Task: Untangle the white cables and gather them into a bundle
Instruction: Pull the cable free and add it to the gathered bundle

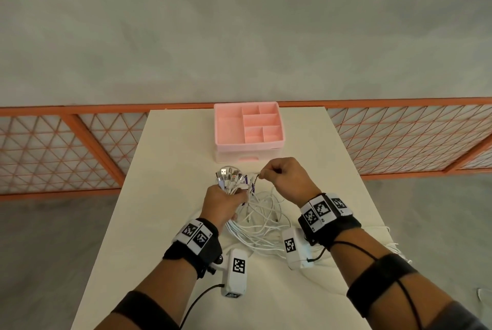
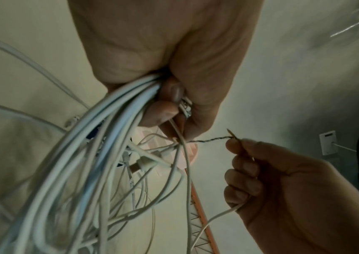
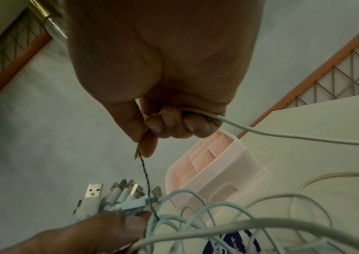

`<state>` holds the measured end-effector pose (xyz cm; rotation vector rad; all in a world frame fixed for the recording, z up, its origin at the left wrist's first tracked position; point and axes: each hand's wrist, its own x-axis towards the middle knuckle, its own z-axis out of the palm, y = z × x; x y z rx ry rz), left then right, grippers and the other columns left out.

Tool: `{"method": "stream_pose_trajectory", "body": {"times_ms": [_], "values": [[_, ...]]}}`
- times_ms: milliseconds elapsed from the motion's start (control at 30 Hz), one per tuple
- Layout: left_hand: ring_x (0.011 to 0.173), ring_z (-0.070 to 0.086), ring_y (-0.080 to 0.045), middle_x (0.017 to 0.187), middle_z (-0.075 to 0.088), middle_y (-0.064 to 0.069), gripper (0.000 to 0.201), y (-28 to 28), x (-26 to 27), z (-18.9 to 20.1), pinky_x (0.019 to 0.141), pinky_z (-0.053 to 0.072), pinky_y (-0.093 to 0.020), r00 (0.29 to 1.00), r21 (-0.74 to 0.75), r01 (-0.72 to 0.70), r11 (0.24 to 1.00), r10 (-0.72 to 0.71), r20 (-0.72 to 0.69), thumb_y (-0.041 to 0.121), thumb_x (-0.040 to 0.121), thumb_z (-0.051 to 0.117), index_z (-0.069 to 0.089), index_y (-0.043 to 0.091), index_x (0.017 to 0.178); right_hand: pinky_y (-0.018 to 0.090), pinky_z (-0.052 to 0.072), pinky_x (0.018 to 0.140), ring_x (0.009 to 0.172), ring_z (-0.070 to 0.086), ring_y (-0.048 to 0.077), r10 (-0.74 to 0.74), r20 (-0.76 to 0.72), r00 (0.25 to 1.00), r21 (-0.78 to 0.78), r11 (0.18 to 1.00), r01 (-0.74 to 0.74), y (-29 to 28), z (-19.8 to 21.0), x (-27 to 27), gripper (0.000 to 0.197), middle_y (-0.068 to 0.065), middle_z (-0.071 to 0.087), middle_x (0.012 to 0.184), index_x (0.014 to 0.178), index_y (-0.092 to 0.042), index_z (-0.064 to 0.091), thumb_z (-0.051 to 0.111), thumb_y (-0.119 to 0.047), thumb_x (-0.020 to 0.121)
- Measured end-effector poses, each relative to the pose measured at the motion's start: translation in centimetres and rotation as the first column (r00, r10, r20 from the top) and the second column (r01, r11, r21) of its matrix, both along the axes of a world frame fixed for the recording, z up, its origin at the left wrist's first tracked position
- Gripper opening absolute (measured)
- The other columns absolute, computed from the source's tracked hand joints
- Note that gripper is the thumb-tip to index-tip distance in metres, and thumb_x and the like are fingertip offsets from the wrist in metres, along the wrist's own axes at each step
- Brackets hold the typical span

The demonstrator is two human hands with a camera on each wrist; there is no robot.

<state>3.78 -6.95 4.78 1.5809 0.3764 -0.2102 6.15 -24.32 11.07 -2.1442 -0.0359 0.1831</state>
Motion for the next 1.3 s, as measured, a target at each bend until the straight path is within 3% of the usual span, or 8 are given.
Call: {"method": "stream_pose_trajectory", "body": {"times_ms": [167, 400, 600, 700, 900, 1033, 1167, 1300], "values": [[0.037, 0.038, -0.012, 0.069, 0.059, -0.008, 0.006, 0.2, 0.1, -0.7, 0.041, 0.036, -0.022, 0.996, -0.065, -0.073, 0.995, 0.071, -0.045, -0.002, 0.078, 0.075, 0.071, 0.003, 0.079, 0.027, 0.049, 0.073, 0.072, 0.062, 0.005, 0.023, -0.041, 0.999, -0.025, 0.999, -0.024, -0.3, -1.8, -0.3, 0.015, -0.008, 0.073, 0.078, 0.085, -0.017, 0.077, 0.067, -0.028, 0.089], [0.042, 0.034, -0.013, 0.070, 0.050, -0.010, 0.009, 0.8, 0.3, -1.5, 0.041, 0.033, -0.022, 0.993, -0.095, -0.097, 0.991, 0.090, -0.070, 0.001, 0.079, 0.075, 0.068, 0.006, 0.077, 0.029, 0.052, 0.083, 0.086, 0.069, 0.010, -0.026, -0.113, 0.993, 0.027, 0.999, 0.030, -1.0, -4.3, -1.3, 0.013, -0.006, 0.076, 0.085, 0.085, -0.023, 0.079, 0.070, -0.032, 0.088], [0.036, 0.034, -0.014, 0.048, 0.049, 0.001, 0.024, 0.2, 0.0, -1.2, 0.043, 0.035, -0.024, 0.997, -0.043, -0.024, 0.999, 0.021, -0.068, 0.016, 0.071, 0.089, 0.069, 0.003, 0.074, 0.008, 0.045, 0.065, 0.072, 0.064, -0.004, 0.002, -0.100, 0.995, 0.130, 0.992, 0.011, 0.2, -2.6, -1.7, 0.013, -0.006, 0.076, 0.083, 0.086, -0.019, 0.079, 0.070, -0.028, 0.089], [0.036, 0.037, -0.014, 0.052, 0.060, 0.002, 0.022, 0.0, 0.0, -0.9, 0.042, 0.036, -0.023, 0.999, -0.035, 0.006, 0.999, -0.007, -0.038, 0.013, 0.072, 0.089, 0.074, 0.001, 0.082, 0.002, 0.040, 0.057, 0.063, 0.059, -0.010, 0.000, -0.092, 0.996, 0.180, 0.984, 0.017, 0.5, -2.1, -2.0, 0.014, -0.008, 0.073, 0.077, 0.089, -0.010, 0.079, 0.071, -0.022, 0.089], [0.038, 0.036, -0.013, 0.050, 0.047, 0.002, 0.022, 0.2, 0.0, -0.9, 0.041, 0.034, -0.023, 0.996, -0.012, -0.065, 0.998, 0.064, -0.064, -0.001, 0.074, 0.077, 0.060, 0.010, 0.063, 0.023, 0.039, 0.055, 0.048, 0.045, 0.005, -0.099, -0.149, 0.984, 0.048, 0.993, 0.107, -0.2, -3.8, -1.3, 0.015, -0.007, 0.052, 0.050, 0.067, -0.008, 0.069, 0.070, -0.014, 0.080], [0.041, 0.030, -0.018, 0.051, 0.039, -0.001, 0.024, 1.1, 0.2, -1.4, 0.041, 0.033, -0.023, 0.984, 0.028, -0.148, 0.989, 0.150, -0.096, -0.003, 0.069, 0.072, 0.052, 0.008, 0.062, 0.024, 0.036, 0.054, 0.049, 0.044, 0.013, -0.215, -0.165, 0.963, -0.070, 0.976, 0.206, -1.6, -5.3, -1.3, 0.018, -0.006, 0.047, 0.047, 0.060, -0.010, 0.061, 0.066, -0.011, 0.077], [0.035, 0.032, -0.016, 0.046, 0.040, -0.001, 0.020, 2.0, 0.1, -2.5, 0.044, 0.034, -0.023, 0.973, 0.046, -0.184, 0.982, 0.189, -0.134, -0.003, 0.068, 0.073, 0.055, 0.006, 0.066, 0.025, 0.030, 0.049, 0.048, 0.036, 0.017, -0.289, -0.136, 0.947, 0.187, 0.932, 0.311, -2.8, -4.2, -1.3, 0.018, -0.005, 0.043, 0.044, 0.062, -0.008, 0.064, 0.064, -0.002, 0.080], [0.029, 0.033, -0.015, 0.045, 0.046, -0.004, 0.021, 1.9, -0.3, -3.3, 0.041, 0.034, -0.022, 0.970, 0.086, -0.183, 0.979, 0.195, -0.146, -0.007, 0.069, 0.072, 0.056, 0.006, 0.063, 0.025, 0.030, 0.046, 0.048, 0.038, 0.019, -0.252, 0.037, 0.967, 0.459, 0.864, 0.208, -3.2, 1.3, -0.5, 0.024, 0.011, 0.046, 0.052, 0.064, -0.007, 0.064, 0.059, 0.005, 0.084]]}}
